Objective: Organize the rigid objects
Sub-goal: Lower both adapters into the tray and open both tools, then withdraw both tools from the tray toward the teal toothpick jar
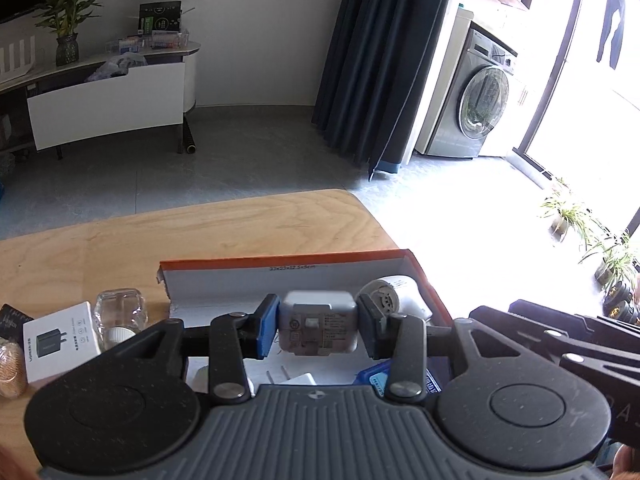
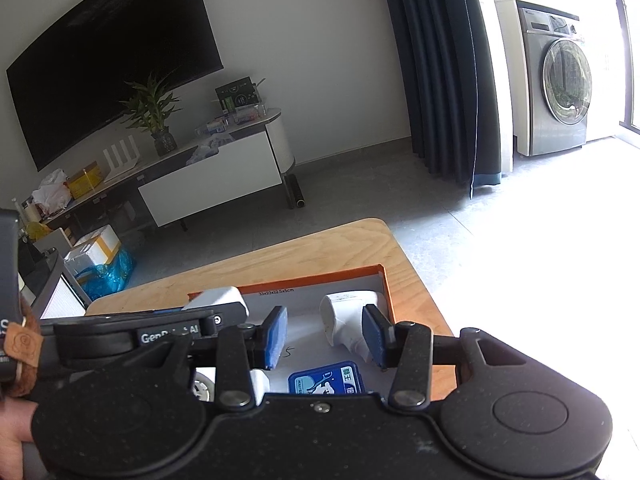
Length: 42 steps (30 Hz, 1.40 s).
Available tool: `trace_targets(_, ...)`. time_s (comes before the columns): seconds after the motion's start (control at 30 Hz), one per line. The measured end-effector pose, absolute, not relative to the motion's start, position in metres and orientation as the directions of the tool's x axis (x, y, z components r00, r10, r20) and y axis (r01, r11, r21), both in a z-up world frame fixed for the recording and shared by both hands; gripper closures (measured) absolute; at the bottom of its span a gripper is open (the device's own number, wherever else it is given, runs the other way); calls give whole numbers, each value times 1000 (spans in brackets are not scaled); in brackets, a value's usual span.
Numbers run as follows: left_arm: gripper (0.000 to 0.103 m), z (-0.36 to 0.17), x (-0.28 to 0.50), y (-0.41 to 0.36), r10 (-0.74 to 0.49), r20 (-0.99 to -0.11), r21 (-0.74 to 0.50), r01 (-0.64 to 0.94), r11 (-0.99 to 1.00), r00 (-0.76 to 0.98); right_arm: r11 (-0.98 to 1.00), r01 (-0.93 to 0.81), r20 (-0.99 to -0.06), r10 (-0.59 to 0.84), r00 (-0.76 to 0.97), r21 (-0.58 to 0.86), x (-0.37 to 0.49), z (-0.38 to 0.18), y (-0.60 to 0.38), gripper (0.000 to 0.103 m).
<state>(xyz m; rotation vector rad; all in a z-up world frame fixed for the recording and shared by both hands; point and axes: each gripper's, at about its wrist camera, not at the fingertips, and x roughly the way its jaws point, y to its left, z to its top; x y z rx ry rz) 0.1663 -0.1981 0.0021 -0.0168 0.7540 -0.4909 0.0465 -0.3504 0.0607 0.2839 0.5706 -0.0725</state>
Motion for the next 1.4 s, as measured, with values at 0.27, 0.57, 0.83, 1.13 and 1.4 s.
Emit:
trace_targets(0.27,41,13,153,-184,-436,-630,-195,412,890,643,961,139,-521,5,853,238,40,71,-346,45)
trace_targets(0.57,14,25,135,-152,-327,-634,-129,321,938,701,971,100,-521,29,853,218,39,79,-323,22)
trace_targets(0.83,7,24,126,-106,-244,-653,-114,225,968,717,980,28,-551,86,830,196,46,76,-288,16)
trace_targets(1.13,5,20,116,-65,-183,-663,-104,153,983,726,982,-45,-577,145,804,183,54,70,-245,15)
trace_targets(1.4,1,18,114,-41,-155,-655,-100,119,988,739,980,-105,-593,185,783,168,60,65,-214,14)
